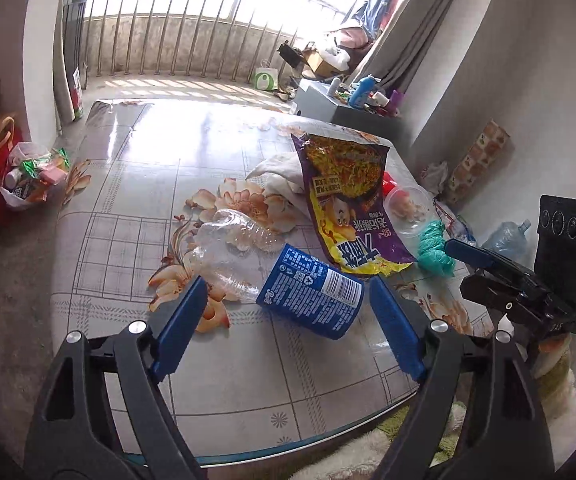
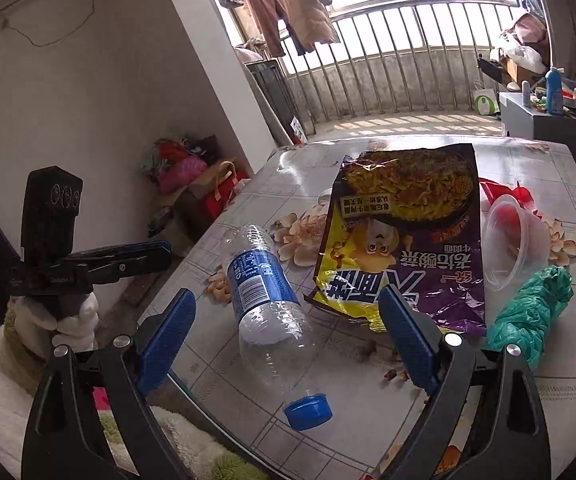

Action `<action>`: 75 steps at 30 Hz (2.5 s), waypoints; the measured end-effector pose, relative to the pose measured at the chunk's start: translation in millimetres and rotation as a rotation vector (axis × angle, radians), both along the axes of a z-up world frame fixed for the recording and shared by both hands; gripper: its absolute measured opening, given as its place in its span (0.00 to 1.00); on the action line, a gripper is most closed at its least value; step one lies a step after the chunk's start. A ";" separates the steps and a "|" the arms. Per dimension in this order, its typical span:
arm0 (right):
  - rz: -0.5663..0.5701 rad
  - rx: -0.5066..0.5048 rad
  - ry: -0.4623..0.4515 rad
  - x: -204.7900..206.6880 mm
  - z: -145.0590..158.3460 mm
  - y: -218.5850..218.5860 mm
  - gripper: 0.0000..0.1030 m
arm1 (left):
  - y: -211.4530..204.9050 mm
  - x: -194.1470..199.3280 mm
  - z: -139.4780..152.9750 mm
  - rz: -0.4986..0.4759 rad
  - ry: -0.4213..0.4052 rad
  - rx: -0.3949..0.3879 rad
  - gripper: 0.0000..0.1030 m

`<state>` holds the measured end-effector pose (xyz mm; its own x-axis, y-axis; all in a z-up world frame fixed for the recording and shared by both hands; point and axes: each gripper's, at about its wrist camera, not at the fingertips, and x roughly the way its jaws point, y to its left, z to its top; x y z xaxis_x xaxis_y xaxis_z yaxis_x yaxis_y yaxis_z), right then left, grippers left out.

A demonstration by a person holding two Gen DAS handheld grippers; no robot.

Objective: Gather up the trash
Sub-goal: 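Grasp the clear Pepsi plastic bottle with the right gripper, then lift the bottle with the right gripper while the left gripper closes on the teal plastic bag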

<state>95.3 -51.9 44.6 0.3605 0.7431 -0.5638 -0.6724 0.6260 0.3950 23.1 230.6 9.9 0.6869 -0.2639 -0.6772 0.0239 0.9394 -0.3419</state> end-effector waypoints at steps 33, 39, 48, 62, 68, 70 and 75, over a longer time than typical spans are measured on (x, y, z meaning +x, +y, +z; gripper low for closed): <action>0.059 0.118 0.332 19.3 -24.2 -15.8 0.59 | -40.9 9.1 -15.6 -0.189 -0.006 -0.070 0.09; -0.230 0.301 0.267 -1.4 6.9 -129.5 0.59 | -96.5 40.3 5.4 -0.329 -0.043 -0.069 0.09; -0.695 0.389 0.268 -32.9 -5.3 -264.3 0.59 | -209.7 95.8 -8.5 -0.526 0.017 -0.033 0.24; -0.830 0.380 0.483 12.7 -88.9 -260.7 0.59 | -303.1 152.0 -39.0 -0.502 0.119 0.159 0.38; -0.830 0.383 0.497 5.2 -89.3 -260.0 0.59 | -311.1 157.0 -37.4 -0.481 0.107 0.230 0.39; -0.830 0.385 0.501 3.1 -90.2 -259.2 0.59 | -313.3 159.6 -39.0 -0.473 0.116 0.243 0.41; -0.836 0.400 0.516 2.4 -93.6 -259.6 0.59 | -316.8 158.3 -39.5 -0.472 0.098 0.283 0.38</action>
<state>97.6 -311.5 -49.0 0.6297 0.5344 -0.5638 0.2199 0.5735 0.7892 181.4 -86.2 -29.6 0.4682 -0.3263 -0.8212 0.4448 0.8900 -0.1001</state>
